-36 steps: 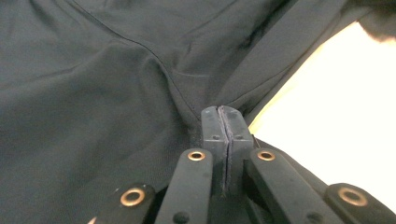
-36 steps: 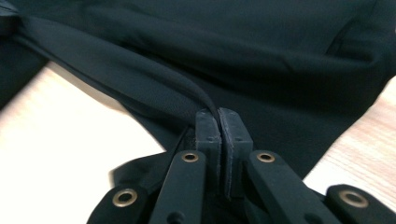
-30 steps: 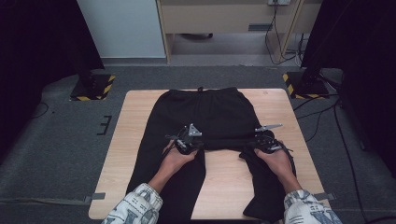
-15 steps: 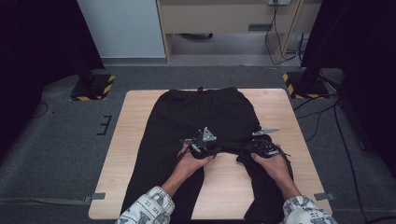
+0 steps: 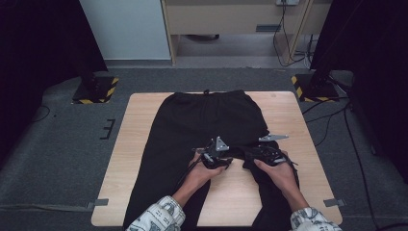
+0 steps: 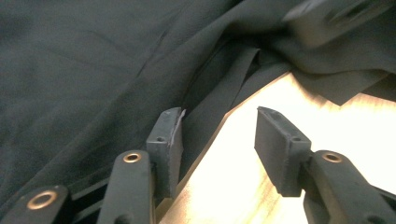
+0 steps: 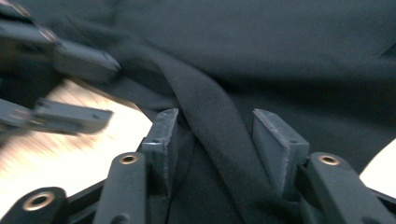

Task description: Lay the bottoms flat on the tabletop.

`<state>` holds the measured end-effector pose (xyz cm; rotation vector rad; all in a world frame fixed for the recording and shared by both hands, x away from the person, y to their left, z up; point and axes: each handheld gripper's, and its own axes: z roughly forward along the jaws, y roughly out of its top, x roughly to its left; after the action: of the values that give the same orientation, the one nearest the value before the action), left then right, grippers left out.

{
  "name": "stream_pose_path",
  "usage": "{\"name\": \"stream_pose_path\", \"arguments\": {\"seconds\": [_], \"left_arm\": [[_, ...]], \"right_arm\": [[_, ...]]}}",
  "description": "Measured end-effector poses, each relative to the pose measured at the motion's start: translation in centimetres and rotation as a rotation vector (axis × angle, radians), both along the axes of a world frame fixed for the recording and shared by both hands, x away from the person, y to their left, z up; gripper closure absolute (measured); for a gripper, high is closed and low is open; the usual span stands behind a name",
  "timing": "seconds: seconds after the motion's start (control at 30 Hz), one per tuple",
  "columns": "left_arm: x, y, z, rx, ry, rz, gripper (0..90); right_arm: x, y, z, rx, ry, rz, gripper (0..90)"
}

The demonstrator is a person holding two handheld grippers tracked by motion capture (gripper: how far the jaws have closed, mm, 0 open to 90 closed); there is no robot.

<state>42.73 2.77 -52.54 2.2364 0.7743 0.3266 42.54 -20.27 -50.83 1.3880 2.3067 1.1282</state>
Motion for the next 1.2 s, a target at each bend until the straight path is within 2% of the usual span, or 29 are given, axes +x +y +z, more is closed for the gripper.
{"name": "stream_pose_path", "arguments": {"seconds": [0.13, 0.33, 0.53, 0.6, 0.67, 0.87, 1.07, 1.2], "left_arm": [[0.2, -0.1, -0.3, 0.001, -0.003, 0.012, 55.6], [0.4, -0.3, -0.4, 0.004, -0.022, 0.026, 65.5], [0.8, -0.1, -0.3, 0.018, -0.029, 0.063, 82.8], [0.9, 0.1, -0.2, 0.013, -0.015, 0.077, 89.3], [0.8, 0.1, -0.1, 0.023, -0.018, 0.072, 89.5], [-0.5, 0.9, 0.8, -0.006, -0.028, 0.044, 89.6], [-2.3, 3.2, 2.0, -0.023, -0.024, 0.018, 89.6], [-2.7, 5.1, 2.6, -0.033, -0.011, 0.019, 89.6]], "right_arm": [[-0.7, -0.7, 1.2, 0.012, -0.033, -0.008, 49.2], [-1.1, -1.9, 1.3, 0.012, -0.041, -0.020, 49.3], [-2.4, -3.1, 1.1, 0.030, -0.052, -0.030, 49.9], [-2.7, -3.6, 1.1, 0.033, -0.054, -0.041, 49.9], [-2.9, -4.0, 1.1, 0.027, -0.052, -0.048, 49.9], [-3.4, -5.0, 1.1, 0.019, -0.062, -0.062, 50.0], [-4.3, -6.0, 1.0, 0.012, -0.066, -0.076, 49.0], [-4.9, -6.6, 0.8, -0.001, -0.063, -0.084, 48.1]]}}
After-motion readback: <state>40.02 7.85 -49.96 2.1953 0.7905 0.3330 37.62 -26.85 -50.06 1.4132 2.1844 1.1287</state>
